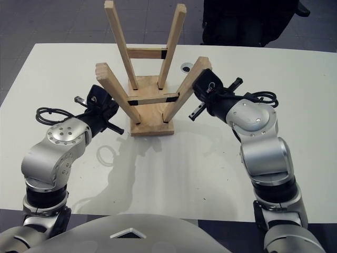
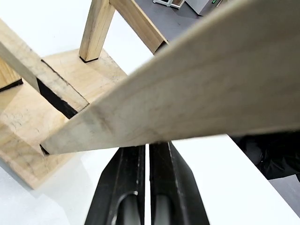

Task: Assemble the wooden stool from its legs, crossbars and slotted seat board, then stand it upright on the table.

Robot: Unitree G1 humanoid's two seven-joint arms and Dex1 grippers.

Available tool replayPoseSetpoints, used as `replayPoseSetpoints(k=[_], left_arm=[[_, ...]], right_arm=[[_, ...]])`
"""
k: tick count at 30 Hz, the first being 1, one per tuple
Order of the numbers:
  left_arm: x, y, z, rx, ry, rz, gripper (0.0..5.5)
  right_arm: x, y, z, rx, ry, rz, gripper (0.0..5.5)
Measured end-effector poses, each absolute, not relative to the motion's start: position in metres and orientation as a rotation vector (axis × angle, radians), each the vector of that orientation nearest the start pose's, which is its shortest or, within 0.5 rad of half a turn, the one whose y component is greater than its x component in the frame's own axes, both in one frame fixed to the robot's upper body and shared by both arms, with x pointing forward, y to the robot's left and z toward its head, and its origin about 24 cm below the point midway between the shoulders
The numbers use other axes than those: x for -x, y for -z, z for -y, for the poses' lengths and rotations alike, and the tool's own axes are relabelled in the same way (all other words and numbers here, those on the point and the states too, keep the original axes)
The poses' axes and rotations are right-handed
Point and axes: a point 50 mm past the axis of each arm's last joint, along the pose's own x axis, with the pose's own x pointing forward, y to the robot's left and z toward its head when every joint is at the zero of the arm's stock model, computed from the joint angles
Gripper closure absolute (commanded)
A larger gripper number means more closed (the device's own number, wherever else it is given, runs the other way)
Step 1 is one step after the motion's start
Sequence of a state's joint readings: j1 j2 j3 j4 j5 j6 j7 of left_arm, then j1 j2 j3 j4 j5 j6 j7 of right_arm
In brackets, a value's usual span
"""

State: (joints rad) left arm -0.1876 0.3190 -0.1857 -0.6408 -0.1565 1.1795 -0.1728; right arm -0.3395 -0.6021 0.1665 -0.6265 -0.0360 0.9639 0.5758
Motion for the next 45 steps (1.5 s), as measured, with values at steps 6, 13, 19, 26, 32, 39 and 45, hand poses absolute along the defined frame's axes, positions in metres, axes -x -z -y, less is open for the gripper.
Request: replayPoseSetpoints(k=[6,13,19,26,32,39,45], left_arm=[[-0.234,-0.098,-0.128,-0.236,0.416,-0.428,5.4],[-0.234,-0.1,-0.129,-0.228,0.405,-0.415,5.4],[-0.233,-0.099,-0.129,-0.225,0.407,-0.416,5.4],[-0.239,-0.093,-0.159,-0.277,0.253,-0.463,5.4],[-0.239,-0.091,-0.154,-0.268,0.27,-0.466,5.4],[-0.24,-0.085,-0.145,-0.249,0.301,-0.481,5.4],[-0.255,-0.085,-0.131,-0.246,0.328,-0.468,5.4]], right_arm=[[-0.264,-0.141,0.188,0.611,-0.476,-0.294,5.38],[-0.277,-0.132,0.254,0.588,-0.195,-0.353,5.38],[-0.287,-0.166,0.203,0.589,-0.335,-0.168,5.38],[-0.254,-0.17,0.118,0.423,-0.592,-0.16,5.38],[-0.257,-0.172,0.122,0.426,-0.585,-0.179,5.38],[-0.269,-0.179,0.124,0.408,-0.558,-0.183,5.38],[-0.278,-0.175,0.136,0.421,-0.512,-0.202,5.38]])
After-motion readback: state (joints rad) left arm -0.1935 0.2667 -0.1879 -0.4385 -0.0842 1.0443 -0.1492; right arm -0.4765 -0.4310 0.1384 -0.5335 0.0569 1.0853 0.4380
